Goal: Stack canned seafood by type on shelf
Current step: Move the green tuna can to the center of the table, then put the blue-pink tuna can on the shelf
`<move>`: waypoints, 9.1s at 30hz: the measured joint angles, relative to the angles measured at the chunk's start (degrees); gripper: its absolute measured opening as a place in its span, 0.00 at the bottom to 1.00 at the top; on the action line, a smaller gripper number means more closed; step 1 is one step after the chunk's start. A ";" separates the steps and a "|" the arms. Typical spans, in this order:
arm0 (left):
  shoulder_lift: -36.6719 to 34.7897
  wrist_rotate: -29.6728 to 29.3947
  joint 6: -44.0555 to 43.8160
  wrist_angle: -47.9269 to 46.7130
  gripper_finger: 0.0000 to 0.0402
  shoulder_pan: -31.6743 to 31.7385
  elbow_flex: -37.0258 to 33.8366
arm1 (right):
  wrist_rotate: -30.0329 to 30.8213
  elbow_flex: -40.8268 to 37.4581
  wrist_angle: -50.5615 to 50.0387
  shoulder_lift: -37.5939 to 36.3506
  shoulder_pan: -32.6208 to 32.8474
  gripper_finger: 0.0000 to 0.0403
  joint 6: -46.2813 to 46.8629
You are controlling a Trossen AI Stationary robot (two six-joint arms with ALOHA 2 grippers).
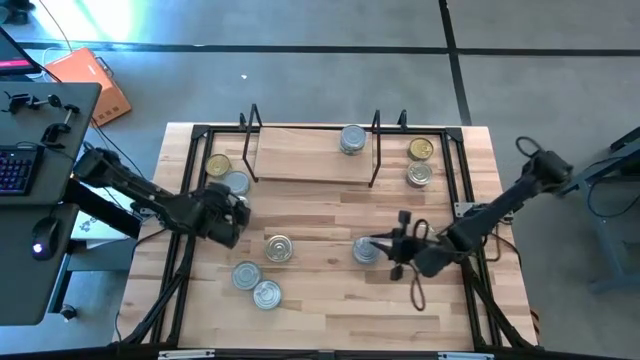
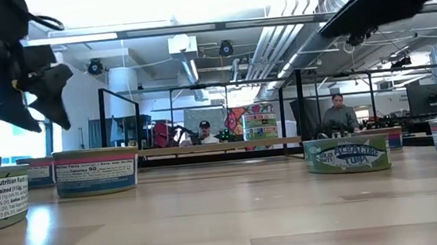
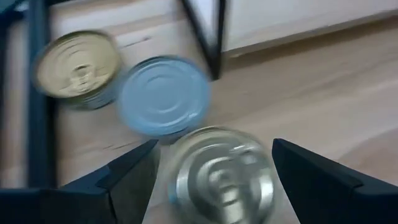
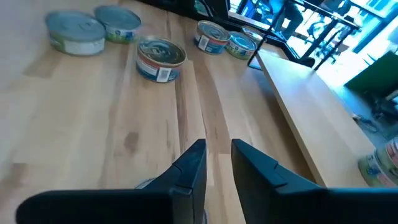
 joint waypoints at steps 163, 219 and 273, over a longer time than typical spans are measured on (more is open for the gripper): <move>20.57 7.28 30.83 63.78 0.00 -9.39 -5.82 | -55.73 40.55 8.77 53.57 -30.73 0.83 -8.97; 23.81 9.03 38.03 73.13 0.00 -8.46 -5.82 | -52.39 31.16 28.41 53.93 -27.01 0.91 -7.36; 15.88 -7.17 41.56 64.81 0.00 -12.06 -4.46 | -32.39 39.39 -2.23 40.59 -57.96 0.91 -0.90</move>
